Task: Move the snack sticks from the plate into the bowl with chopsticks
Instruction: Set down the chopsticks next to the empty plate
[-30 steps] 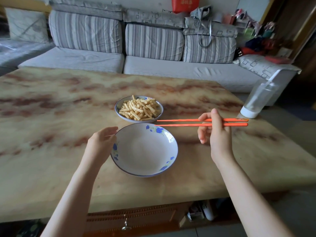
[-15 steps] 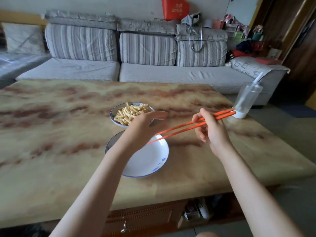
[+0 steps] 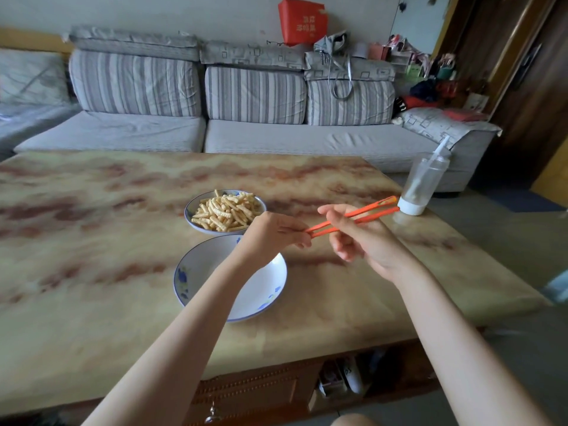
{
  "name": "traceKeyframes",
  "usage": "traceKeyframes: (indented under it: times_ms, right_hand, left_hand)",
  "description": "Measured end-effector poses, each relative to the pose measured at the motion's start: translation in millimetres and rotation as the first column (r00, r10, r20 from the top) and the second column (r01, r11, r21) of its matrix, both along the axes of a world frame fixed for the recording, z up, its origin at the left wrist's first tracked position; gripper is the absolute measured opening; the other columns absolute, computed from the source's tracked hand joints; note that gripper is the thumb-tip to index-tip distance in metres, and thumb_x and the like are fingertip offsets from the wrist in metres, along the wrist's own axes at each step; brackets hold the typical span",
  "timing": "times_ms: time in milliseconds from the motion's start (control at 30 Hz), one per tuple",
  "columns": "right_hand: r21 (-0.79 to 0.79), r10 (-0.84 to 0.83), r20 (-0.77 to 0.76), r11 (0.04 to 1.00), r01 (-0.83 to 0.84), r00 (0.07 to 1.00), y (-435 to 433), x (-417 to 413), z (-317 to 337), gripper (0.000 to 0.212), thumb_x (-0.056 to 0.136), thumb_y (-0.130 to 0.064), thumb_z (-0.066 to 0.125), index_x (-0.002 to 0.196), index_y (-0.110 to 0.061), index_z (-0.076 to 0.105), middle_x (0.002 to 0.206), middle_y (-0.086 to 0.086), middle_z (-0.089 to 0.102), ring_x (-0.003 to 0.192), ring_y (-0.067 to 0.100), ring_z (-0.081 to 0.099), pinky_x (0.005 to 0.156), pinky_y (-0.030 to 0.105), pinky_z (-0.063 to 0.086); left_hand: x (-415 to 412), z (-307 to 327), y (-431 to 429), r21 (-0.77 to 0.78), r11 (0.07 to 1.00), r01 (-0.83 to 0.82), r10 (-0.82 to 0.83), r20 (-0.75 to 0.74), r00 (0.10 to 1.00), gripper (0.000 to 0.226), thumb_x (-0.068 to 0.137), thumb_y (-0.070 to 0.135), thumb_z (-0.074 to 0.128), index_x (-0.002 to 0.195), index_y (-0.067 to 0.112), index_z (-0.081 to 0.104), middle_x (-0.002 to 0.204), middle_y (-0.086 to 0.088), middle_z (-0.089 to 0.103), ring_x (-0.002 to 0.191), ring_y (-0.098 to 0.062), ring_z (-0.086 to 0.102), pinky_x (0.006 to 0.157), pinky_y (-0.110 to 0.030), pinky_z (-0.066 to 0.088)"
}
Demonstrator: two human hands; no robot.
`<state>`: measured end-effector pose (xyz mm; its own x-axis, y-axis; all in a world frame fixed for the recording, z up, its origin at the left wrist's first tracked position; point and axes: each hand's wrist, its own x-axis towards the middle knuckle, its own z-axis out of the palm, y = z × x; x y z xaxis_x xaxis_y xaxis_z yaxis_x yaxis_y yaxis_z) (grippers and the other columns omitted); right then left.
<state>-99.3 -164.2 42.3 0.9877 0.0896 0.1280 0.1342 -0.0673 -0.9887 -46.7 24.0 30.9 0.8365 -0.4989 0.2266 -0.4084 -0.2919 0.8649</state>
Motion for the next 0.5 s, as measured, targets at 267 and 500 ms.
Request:
traceKeyframes:
  times_ms: [267,500]
  right_hand:
    - [0.403,0.439,-0.29,0.862,-0.307,0.85,-42,-8,-6,0.099,0.073,-0.083,0.035,0.124,-0.003,0.063,0.117,0.021,0.067,0.092,0.025,0.072,0.047,0.024,0.053]
    - [0.316,0.367,-0.466,0.919,-0.236,0.805,-38,-2,6,0.082,0.092,-0.059,0.028,0.12,0.012,0.057,0.077,0.012,0.07,0.044,0.006,0.057,0.033,0.014,0.038]
  left_hand:
    - [8,-15,5,0.029,0.973,-0.227,0.211,0.269,0.94,0.018,0.079,0.02,0.075,0.096,0.025,0.078,0.078,0.003,0.069,0.082,-0.023,0.063,0.078,-0.037,0.048]
    - [13,-13,1,0.037,0.977,-0.208,0.181,0.364,0.914,0.017,0.083,0.016,0.071,0.099,0.019,0.078,0.088,0.001,0.074,0.119,-0.027,0.056,0.094,-0.028,0.039]
